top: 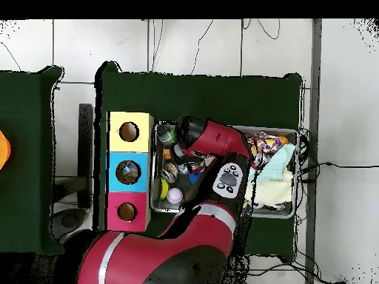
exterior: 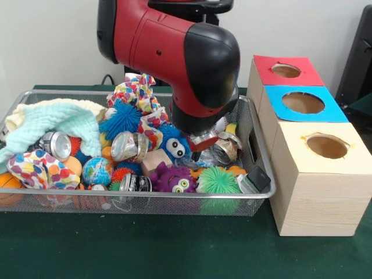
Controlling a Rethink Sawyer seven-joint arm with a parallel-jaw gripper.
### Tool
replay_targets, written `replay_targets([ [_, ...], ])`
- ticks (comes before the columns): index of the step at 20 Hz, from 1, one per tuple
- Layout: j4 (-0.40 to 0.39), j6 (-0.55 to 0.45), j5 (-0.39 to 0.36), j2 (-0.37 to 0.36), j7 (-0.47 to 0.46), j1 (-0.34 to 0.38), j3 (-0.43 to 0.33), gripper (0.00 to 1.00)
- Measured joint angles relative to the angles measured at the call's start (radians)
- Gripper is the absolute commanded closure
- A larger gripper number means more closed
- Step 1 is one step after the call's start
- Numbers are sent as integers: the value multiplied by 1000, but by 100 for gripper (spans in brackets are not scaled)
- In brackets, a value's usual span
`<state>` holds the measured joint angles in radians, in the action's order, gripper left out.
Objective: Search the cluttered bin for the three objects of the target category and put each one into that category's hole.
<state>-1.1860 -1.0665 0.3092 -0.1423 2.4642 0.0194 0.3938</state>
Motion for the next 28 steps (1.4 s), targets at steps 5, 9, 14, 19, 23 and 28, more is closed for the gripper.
replay_targets([
  [5,-1,6,0,2,0,0,0,0],
  [9,-5,7,1,-4,0,0,0,0],
  [14,-44,2,7,-46,0,-9,0,0],
  [19,-76,-61,9,-113,0,-21,0,0],
  [23,-78,-118,9,-150,0,-24,1,0],
  [28,-78,-150,13,-180,0,-25,1,0],
])
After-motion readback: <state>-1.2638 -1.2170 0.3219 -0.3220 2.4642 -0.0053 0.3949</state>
